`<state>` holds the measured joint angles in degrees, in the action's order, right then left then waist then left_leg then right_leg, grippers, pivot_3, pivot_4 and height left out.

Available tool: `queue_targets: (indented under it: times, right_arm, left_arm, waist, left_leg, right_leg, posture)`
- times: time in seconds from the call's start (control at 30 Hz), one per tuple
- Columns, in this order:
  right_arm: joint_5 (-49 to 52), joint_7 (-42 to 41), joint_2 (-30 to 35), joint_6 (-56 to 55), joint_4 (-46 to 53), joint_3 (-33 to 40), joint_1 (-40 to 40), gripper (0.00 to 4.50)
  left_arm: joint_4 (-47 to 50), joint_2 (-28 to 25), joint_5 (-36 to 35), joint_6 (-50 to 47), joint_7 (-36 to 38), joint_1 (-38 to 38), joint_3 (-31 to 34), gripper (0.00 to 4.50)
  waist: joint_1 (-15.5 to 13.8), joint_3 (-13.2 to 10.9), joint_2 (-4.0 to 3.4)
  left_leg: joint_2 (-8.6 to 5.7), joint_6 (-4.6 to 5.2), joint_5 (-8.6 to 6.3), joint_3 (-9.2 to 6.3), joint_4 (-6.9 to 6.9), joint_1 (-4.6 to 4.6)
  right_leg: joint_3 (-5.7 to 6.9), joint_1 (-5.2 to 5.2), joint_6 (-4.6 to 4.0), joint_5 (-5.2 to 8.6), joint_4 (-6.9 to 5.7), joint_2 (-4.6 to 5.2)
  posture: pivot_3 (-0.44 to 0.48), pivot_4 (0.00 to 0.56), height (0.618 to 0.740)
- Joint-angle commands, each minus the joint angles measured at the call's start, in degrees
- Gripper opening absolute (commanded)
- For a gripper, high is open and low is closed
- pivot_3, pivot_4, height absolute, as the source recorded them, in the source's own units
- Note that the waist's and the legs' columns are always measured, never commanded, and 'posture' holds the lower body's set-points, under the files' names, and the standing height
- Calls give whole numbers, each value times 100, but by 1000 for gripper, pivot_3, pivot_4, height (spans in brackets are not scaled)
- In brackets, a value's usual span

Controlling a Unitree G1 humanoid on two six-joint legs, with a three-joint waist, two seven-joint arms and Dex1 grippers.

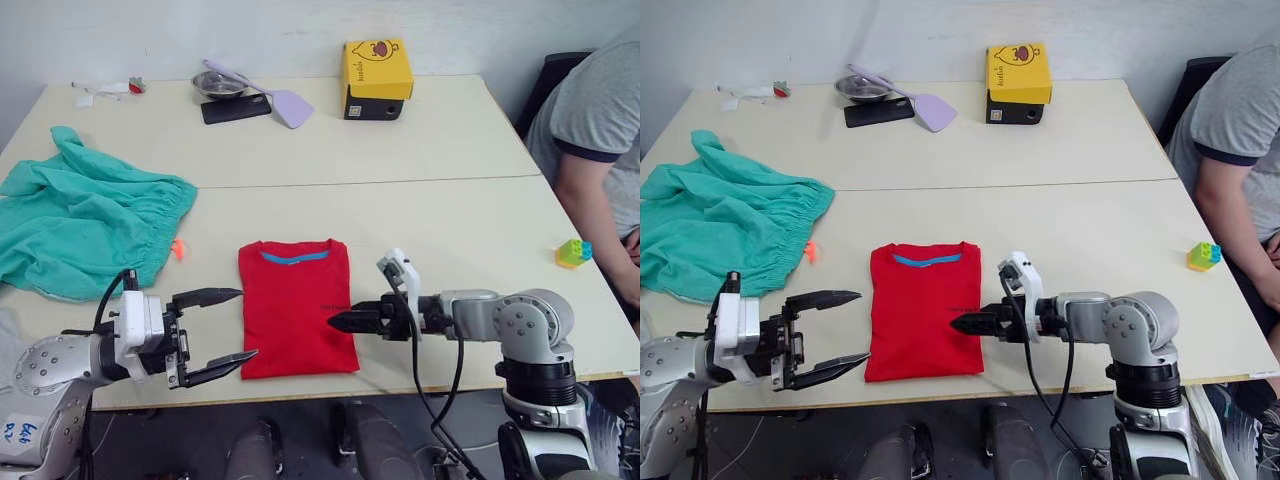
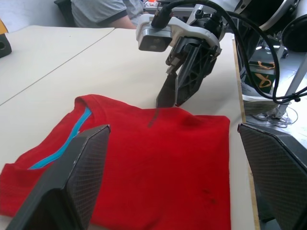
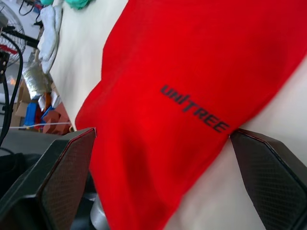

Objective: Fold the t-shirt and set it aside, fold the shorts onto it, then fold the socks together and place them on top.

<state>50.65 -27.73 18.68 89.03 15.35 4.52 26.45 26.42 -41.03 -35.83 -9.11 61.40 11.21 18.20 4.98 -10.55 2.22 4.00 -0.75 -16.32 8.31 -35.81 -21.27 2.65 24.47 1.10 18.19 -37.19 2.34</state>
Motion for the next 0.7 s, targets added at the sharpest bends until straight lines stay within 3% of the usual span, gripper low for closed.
queue_targets:
  times: [0.03,0.17,0.27,0.6,0.63,0.7]
  right_arm:
    - [-2,94,-106,346,-44,-483,-195,4500]
    - [-135,61,-43,238,-101,-610,-137,4500]
    - [-257,102,-183,91,-282,-605,21,3887]
    - [-568,93,-326,-119,-525,-750,96,279]
    - [-582,97,-319,-131,-544,-715,106,17]
    - [-603,131,-280,-161,-556,-539,132,17]
  left_arm:
    - [177,63,10,156,8,245,97,4471]
    - [62,84,38,148,-113,236,119,4471]
    - [-56,57,110,200,-112,188,105,4500]
    - [-266,52,200,279,-69,-37,-7,4500]
    - [-273,65,209,282,-72,-55,-27,4500]
    - [-280,98,223,288,-67,-79,-72,4500]
  waist:
    - [16,1,1]
    - [6,4,6]
    - [7,9,13]
    - [-1,15,22]
    - [0,22,34]
    - [-8,30,46]
  left_leg:
    - [0,-1,-1,1,3,0]
    - [2,-2,-1,1,12,1]
    - [2,-1,1,1,12,5]
    - [1,-3,1,2,20,-4]
    - [1,-3,1,2,20,-2]
    - [1,-2,2,2,17,-3]
  right_leg:
    - [-1,1,0,1,2,-1]
    - [0,2,-1,1,8,-4]
    - [0,0,-1,1,7,-3]
    - [0,8,-1,1,14,-3]
    - [0,6,-1,1,15,-3]
    - [1,5,0,0,14,-1]
  posture:
    - [0,150,740]
    - [0,150,740]
    - [0,150,740]
    - [0,150,740]
    - [0,150,740]
    - [0,150,740]
